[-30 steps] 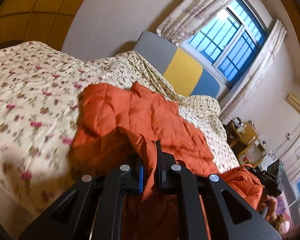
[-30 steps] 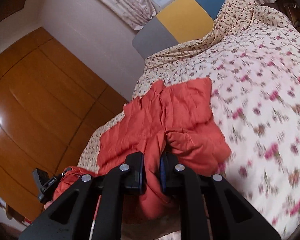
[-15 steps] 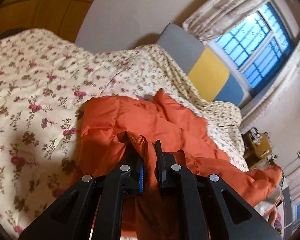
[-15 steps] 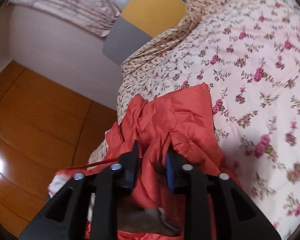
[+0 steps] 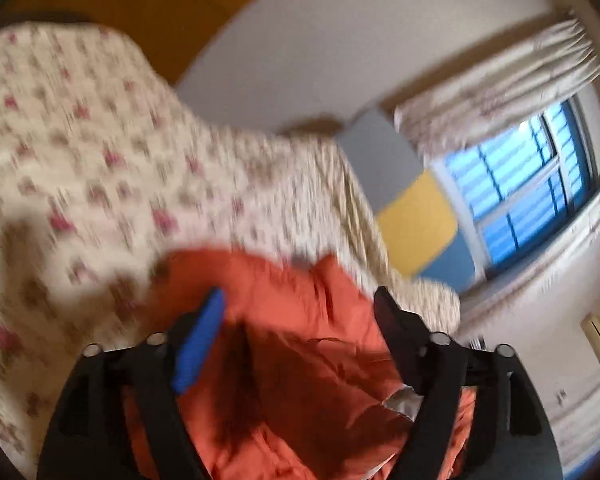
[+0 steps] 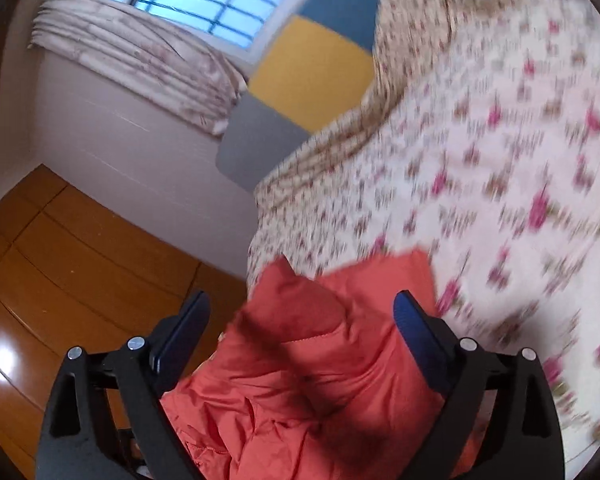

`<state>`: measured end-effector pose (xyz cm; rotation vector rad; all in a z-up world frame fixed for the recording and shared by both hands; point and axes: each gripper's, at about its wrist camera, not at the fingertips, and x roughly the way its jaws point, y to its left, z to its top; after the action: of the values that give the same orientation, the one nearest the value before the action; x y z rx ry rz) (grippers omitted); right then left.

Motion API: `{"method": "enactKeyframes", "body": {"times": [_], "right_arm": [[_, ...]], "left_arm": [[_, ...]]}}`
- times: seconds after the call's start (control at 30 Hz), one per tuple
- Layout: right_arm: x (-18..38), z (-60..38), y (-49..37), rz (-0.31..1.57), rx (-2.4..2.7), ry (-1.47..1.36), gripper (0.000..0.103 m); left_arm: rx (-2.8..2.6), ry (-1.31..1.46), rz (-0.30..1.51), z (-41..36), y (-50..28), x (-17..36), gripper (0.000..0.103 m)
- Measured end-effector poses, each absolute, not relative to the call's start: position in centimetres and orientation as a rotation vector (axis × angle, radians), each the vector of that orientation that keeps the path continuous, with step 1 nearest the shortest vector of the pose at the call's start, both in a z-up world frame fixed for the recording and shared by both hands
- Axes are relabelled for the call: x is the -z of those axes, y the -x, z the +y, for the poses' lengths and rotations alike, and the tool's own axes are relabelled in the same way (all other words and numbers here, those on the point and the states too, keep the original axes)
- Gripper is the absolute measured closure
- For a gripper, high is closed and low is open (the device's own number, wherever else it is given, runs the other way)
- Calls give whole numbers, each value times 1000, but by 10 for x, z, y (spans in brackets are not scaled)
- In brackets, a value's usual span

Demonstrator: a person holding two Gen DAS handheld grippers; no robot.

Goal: Fold large clothes

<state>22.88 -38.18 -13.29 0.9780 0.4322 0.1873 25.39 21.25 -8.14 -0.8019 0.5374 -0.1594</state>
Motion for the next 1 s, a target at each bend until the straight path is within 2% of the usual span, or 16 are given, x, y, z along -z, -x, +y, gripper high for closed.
{"method": "enactKeyframes", "body": {"times": [0.13,0.2,0.33,0.57,0.6,0.63,0.73,0.8,0.9,1.0], "right_arm": [[125,-383,-210,443,-170,-832,4],[133,-376,-204,513,-194,-752,2],[163,-357,-202,674,-223,-633,2],[206,-331,-239,836,-340,-713,2],[207,-329,-243,836,-337,-708,7],[208,-328,-245,846,-333,-709,22],[209,-327,-236,869,-323,-713,44],[212,-332,-227,857,-354,-753,52],[214,-335,-214,844,-378,-779,58],[208,-339,-207,837,-387,-782,60]], "left_arm": [[140,749,506,224,-241,75,24],[137,699,486,228,-225,80,12],[208,628,485,224,-194,106,6],[282,463,709,186,-209,147,5],[282,447,751,180,-220,152,5],[283,447,790,178,-227,158,5],[260,462,871,165,-243,169,12],[269,402,871,154,-240,166,29],[299,403,882,150,-230,166,44],[326,370,888,144,-216,164,54]]}}
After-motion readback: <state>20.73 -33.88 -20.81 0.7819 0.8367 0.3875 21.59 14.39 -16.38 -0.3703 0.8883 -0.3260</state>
